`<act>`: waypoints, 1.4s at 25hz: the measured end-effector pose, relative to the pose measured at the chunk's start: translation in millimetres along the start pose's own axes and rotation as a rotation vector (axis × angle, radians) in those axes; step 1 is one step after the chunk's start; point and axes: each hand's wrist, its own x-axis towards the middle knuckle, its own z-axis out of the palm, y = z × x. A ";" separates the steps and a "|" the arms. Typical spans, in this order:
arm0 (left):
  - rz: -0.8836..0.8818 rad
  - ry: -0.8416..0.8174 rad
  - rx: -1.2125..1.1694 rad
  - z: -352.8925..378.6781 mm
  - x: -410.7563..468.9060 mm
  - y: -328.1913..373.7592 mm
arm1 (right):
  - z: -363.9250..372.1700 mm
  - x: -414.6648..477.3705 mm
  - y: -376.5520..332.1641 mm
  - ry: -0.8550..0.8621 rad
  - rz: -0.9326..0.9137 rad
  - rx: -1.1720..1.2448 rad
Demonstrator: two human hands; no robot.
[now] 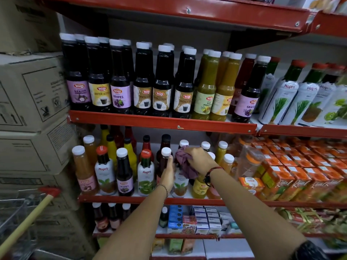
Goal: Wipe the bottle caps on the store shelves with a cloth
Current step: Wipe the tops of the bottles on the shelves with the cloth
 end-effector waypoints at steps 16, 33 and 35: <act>0.005 -0.086 -0.168 17.4 19.7 -3.3 | -6.6 0.7 11.6 -0.015 -0.046 -0.170; 0.430 0.134 0.195 9.0 -23.3 42.4 | -48.8 -15.9 27.8 0.270 0.022 0.587; 0.452 0.145 0.212 10.3 -31.8 51.7 | -53.9 -19.2 18.4 0.183 -0.057 0.751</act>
